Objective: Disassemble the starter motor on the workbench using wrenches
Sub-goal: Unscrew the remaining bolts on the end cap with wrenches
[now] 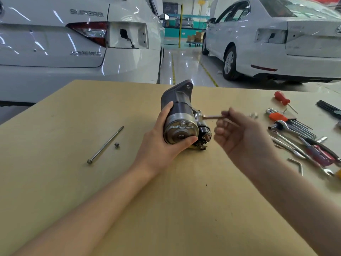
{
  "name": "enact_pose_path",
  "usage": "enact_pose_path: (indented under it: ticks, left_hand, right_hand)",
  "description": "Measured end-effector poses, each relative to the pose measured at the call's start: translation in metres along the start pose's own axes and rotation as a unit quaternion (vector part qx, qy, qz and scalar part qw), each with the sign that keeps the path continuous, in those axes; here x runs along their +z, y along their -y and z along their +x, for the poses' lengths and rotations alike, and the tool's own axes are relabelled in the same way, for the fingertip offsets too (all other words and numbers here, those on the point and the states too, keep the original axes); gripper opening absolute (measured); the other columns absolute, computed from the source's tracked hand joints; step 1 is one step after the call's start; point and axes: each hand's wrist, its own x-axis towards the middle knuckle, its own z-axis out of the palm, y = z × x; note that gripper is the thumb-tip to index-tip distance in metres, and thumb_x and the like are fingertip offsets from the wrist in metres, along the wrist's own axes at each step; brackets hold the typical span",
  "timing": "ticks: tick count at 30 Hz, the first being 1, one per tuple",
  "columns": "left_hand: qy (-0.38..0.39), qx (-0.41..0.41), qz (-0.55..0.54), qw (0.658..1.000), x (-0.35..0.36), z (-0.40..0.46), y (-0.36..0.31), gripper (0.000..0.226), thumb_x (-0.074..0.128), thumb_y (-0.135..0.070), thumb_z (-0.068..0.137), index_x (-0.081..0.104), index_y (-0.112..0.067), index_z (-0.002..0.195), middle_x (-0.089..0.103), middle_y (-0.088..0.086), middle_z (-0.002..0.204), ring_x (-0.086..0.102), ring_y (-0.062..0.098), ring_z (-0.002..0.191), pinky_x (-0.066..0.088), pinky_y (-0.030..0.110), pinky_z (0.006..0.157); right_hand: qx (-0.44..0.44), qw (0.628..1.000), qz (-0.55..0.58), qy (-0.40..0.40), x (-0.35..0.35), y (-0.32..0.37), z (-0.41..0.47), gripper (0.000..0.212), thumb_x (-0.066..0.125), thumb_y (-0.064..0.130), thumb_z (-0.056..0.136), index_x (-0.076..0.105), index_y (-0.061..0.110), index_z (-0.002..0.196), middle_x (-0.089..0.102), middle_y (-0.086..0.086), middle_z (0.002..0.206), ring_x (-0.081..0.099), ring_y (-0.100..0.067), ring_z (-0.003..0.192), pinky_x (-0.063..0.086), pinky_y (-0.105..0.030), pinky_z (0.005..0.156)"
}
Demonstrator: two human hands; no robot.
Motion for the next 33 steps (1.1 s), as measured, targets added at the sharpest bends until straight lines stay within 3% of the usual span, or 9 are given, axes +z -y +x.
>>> enact_pose_path:
  ticks: [4, 11, 14, 20, 23, 26, 29, 31, 33]
  left_hand:
    - [-0.013, 0.011, 0.024, 1.0, 0.0, 0.0, -0.001, 0.094, 0.083, -0.045, 0.065, 0.033, -0.043, 0.144, 0.057, -0.034, 0.1, 0.058, -0.02, 0.089, 0.038, -0.004, 0.075]
    - [-0.009, 0.012, 0.023, 1.0, -0.001, -0.001, -0.003, 0.094, 0.083, -0.046, 0.065, 0.032, -0.044, 0.144, 0.056, -0.033, 0.103, 0.058, -0.018, 0.092, 0.04, -0.001, 0.077]
    - [-0.007, 0.011, 0.012, 1.0, -0.001, -0.001, -0.005, 0.097, 0.077, -0.056, 0.06, 0.032, -0.043, 0.144, 0.054, -0.035, 0.104, 0.057, -0.02, 0.093, 0.04, -0.001, 0.078]
    - [0.0, 0.006, 0.011, 1.0, -0.001, -0.001, -0.006, 0.099, 0.073, -0.059, 0.058, 0.032, -0.04, 0.146, 0.063, -0.014, 0.112, 0.061, -0.009, 0.097, 0.041, 0.0, 0.079]
    - [0.0, 0.007, 0.013, 1.0, -0.002, -0.001, -0.006, 0.099, 0.072, -0.06, 0.057, 0.032, -0.04, 0.146, 0.064, -0.013, 0.111, 0.061, -0.009, 0.095, 0.042, 0.002, 0.081]
    - [-0.001, 0.009, 0.013, 1.0, -0.001, -0.001, -0.006, 0.097, 0.075, -0.058, 0.06, 0.032, -0.04, 0.145, 0.061, -0.023, 0.106, 0.058, -0.017, 0.092, 0.04, 0.0, 0.079]
    - [0.0, 0.0, 0.004, 1.0, 0.0, -0.001, -0.003, 0.094, 0.082, -0.048, 0.065, 0.031, -0.044, 0.144, 0.061, -0.026, 0.108, 0.06, -0.014, 0.096, 0.042, 0.001, 0.08]
    - [0.0, -0.008, -0.005, 1.0, 0.0, -0.001, -0.001, 0.093, 0.084, -0.044, 0.066, 0.031, -0.047, 0.144, 0.063, -0.025, 0.109, 0.061, -0.012, 0.095, 0.041, 0.0, 0.077]
    - [-0.002, -0.01, -0.009, 1.0, 0.0, -0.001, 0.0, 0.092, 0.084, -0.041, 0.067, 0.032, -0.048, 0.143, 0.063, -0.028, 0.105, 0.06, -0.014, 0.094, 0.039, -0.002, 0.076]
  right_hand:
    - [0.071, 0.993, 0.081, -0.055, -0.005, -0.021, -0.013, 0.027, 0.044, 0.015, 0.099, 0.055, 0.005, 0.077, 0.057, -0.005, 0.05, 0.056, -0.012, 0.04, 0.048, -0.017, 0.04]
    - [0.081, 0.985, 0.133, -0.072, 0.003, -0.025, -0.018, 0.022, 0.046, 0.013, 0.098, 0.057, 0.004, 0.082, 0.064, -0.01, 0.056, 0.066, -0.016, 0.048, 0.053, -0.021, 0.046]
    - [0.082, 0.983, 0.143, -0.077, 0.007, -0.025, -0.02, 0.022, 0.046, 0.013, 0.099, 0.057, 0.003, 0.082, 0.066, -0.012, 0.06, 0.069, -0.019, 0.054, 0.056, -0.024, 0.049]
    - [0.086, 0.975, 0.189, -0.073, 0.012, -0.027, -0.024, 0.013, 0.044, 0.008, 0.1, 0.052, 0.002, 0.093, 0.071, -0.023, 0.075, 0.072, -0.029, 0.065, 0.06, -0.033, 0.054]
    - [0.081, 0.976, 0.193, -0.059, 0.011, -0.03, -0.023, 0.016, 0.043, 0.01, 0.1, 0.052, 0.0, 0.108, 0.071, -0.025, 0.082, 0.073, -0.031, 0.07, 0.06, -0.034, 0.058]
    - [0.036, 0.99, 0.127, -0.046, 0.008, -0.028, -0.018, 0.019, 0.045, 0.014, 0.1, 0.053, -0.003, 0.095, 0.071, -0.023, 0.079, 0.073, -0.03, 0.072, 0.059, -0.03, 0.055]
    - [-0.044, 0.998, -0.026, -0.025, 0.008, -0.014, -0.011, 0.019, 0.047, 0.016, 0.099, 0.052, -0.002, 0.096, 0.069, -0.019, 0.072, 0.072, -0.03, 0.068, 0.057, -0.028, 0.055]
    - [-0.12, 0.975, -0.187, -0.003, 0.016, 0.001, -0.006, 0.02, 0.049, 0.017, 0.099, 0.054, 0.001, 0.089, 0.067, -0.008, 0.06, 0.069, -0.022, 0.056, 0.055, -0.026, 0.051]
    - [-0.185, 0.922, -0.337, 0.042, 0.029, 0.014, -0.001, 0.018, 0.051, 0.016, 0.098, 0.057, 0.007, 0.083, 0.063, -0.001, 0.053, 0.063, -0.016, 0.048, 0.052, -0.024, 0.047]
